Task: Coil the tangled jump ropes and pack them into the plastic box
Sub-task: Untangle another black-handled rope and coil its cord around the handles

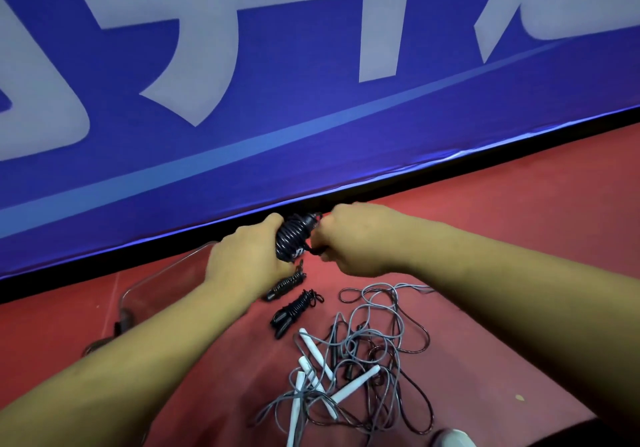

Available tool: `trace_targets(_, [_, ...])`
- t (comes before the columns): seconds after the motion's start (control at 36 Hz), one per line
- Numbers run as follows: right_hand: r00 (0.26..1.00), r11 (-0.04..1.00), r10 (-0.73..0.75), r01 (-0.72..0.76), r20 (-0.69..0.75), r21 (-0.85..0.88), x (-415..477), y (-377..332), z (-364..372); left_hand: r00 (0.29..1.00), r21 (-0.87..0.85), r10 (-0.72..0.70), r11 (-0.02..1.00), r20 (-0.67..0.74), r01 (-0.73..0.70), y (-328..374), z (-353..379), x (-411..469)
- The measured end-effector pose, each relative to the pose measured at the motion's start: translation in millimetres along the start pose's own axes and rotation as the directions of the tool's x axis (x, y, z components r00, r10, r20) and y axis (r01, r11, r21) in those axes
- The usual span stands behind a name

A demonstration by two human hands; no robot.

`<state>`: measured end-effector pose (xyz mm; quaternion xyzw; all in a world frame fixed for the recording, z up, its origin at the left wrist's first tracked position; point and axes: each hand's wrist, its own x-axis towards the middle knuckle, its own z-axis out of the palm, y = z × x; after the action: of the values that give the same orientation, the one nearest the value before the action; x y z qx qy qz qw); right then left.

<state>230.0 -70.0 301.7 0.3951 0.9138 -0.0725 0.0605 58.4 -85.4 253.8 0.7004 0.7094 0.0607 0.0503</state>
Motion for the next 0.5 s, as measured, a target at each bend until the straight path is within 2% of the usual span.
trace_targets(0.06, [0.997, 0.991, -0.05, 0.043, -0.057, -0.126, -0.9, 0.0, -5.3, 0.996, 0.164, 0.089, 0.983, 0.002, -0.088, 1.1, 3.2, 1.1])
trace_targets(0.11, [0.992, 0.987, -0.089, 0.075, -0.092, -0.143, -0.5, 2.9, -9.0, 0.974, 0.221, 0.212, 0.949, 0.078, -0.224, -0.4, 5.2, 2.3])
trace_targets(0.19, [0.99, 0.998, -0.065, 0.063, -0.129, -0.022, 1.2, 8.8, -9.9, 0.905, 0.203, 0.387, 0.886, 0.177, -0.418, -2.4, 4.5, 3.9])
trace_targets(0.28, [0.991, 0.971, -0.033, 0.062, -0.127, 0.229, 1.6, 19.8, -8.9, 0.849, -0.003, 0.475, 0.873, 0.231, -0.487, -3.0, -1.0, 3.6])
trace_targets(0.36, [0.991, 0.8, 0.056, 0.027, -0.119, 0.599, -2.9, 33.0, -5.8, 0.841, -0.354, 0.5, 0.84, 0.21, -0.411, -4.4, -5.7, 0.3])
trace_targets(0.42, [0.99, 0.606, 0.118, -0.01, -0.077, 0.796, -5.9, 37.4, -0.5, 0.853, -0.56, 0.481, 0.771, 0.2, -0.303, -2.5, -9.1, -5.0])
trace_targets(0.47, [0.992, 0.388, 0.122, -0.029, -0.02, 0.921, -5.8, 38.4, 5.5, 0.868, -0.668, 0.46, 0.707, 0.188, -0.23, 2.3, -11.0, -10.5])
trace_targets(0.5, [0.993, 0.313, 0.117, -0.035, -0.002, 0.949, -4.9, 38.4, 8.3, 0.879, -0.7, 0.444, 0.684, 0.175, -0.206, 4.4, -11.0, -12.5])
